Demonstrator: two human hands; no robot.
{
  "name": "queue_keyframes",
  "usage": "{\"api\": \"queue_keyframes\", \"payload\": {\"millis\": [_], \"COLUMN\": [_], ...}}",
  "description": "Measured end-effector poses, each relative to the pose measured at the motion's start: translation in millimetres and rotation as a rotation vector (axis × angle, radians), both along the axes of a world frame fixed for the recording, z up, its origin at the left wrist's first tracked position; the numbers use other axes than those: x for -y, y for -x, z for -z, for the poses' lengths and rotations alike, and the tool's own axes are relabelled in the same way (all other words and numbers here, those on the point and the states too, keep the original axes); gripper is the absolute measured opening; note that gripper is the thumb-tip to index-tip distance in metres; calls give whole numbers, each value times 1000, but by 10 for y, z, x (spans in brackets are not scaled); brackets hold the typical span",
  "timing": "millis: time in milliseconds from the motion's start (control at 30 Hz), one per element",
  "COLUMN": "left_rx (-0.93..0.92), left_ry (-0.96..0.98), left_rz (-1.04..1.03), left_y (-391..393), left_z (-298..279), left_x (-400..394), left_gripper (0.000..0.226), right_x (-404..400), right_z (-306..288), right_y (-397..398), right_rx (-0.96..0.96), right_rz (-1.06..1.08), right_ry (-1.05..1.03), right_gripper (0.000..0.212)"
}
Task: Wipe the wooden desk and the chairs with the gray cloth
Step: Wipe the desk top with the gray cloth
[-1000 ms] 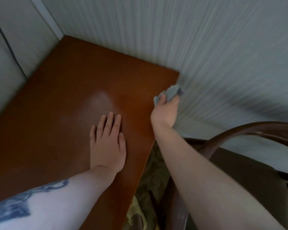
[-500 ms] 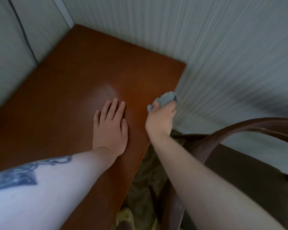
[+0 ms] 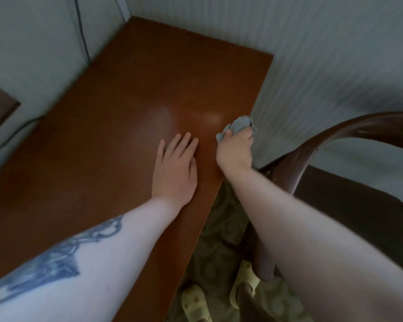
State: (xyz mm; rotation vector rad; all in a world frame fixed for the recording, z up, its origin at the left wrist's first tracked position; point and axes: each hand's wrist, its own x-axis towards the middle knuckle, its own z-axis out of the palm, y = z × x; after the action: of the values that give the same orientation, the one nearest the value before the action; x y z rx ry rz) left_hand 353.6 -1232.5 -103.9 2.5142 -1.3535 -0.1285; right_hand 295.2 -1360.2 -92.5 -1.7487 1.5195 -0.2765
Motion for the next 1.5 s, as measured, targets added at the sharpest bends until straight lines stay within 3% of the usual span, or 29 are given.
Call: {"api": "queue_keyframes", "payload": {"millis": [133, 267, 367, 467, 567, 700, 833, 933, 1033, 1100, 1233, 1400, 1500], "left_rx": [-18, -98, -153, -200, -188, -148, -101, -111, -84, -79, -99, -104, -66], "left_ry": [-29, -66, -117, -175, -209, -207, -144, -96, -93, -92, -42, -37, -90], "left_rz": [32, 0, -13, -36, -77, -119, -172, -190, -181, -174, -170, -143, -91], "left_y": [210, 488, 663, 760, 821, 948, 1131, 1150, 1128, 1132, 1129, 1161, 1173], "left_z": [-5, -57, -139, -226, -230, -124, -70, -76, -65, -56, -63, -38, -19], "left_x": [-546, -971, -1265, -1543, -1798, -2108, -2271, -2295, -2296, -2293, -2301, -2472, -2668], "left_gripper": [54, 54, 52, 52, 57, 61, 54, 51, 53, 53, 53, 54, 54], "right_x": [-986, -766, -761, -1394, -2074, -1951, -1639, -2108, -2715, -2663, -2211, -3005, -3361], "right_z": [52, 66, -44, -154, -189, -175, -163, -128, -205, -189, -238, -183, -184], "right_y": [379, 381, 312, 488, 841, 862, 628, 665, 968, 996, 806, 1038, 1164], "right_rx": [-199, -379, -236, -159, -22, -143, -41, -39, -43, -100, -78, -17, -54], "right_rz": [-131, -297, -185, -97, -157, -201, 90, 161, 32, -32, 148, 106, 86], "right_ry": [81, -16, -87, -51, -154, -240, -375, -318, -299, -393, -653, -388, -384], "right_gripper": [61, 55, 50, 55, 48, 49, 53, 47, 47, 49, 59, 44, 36]}}
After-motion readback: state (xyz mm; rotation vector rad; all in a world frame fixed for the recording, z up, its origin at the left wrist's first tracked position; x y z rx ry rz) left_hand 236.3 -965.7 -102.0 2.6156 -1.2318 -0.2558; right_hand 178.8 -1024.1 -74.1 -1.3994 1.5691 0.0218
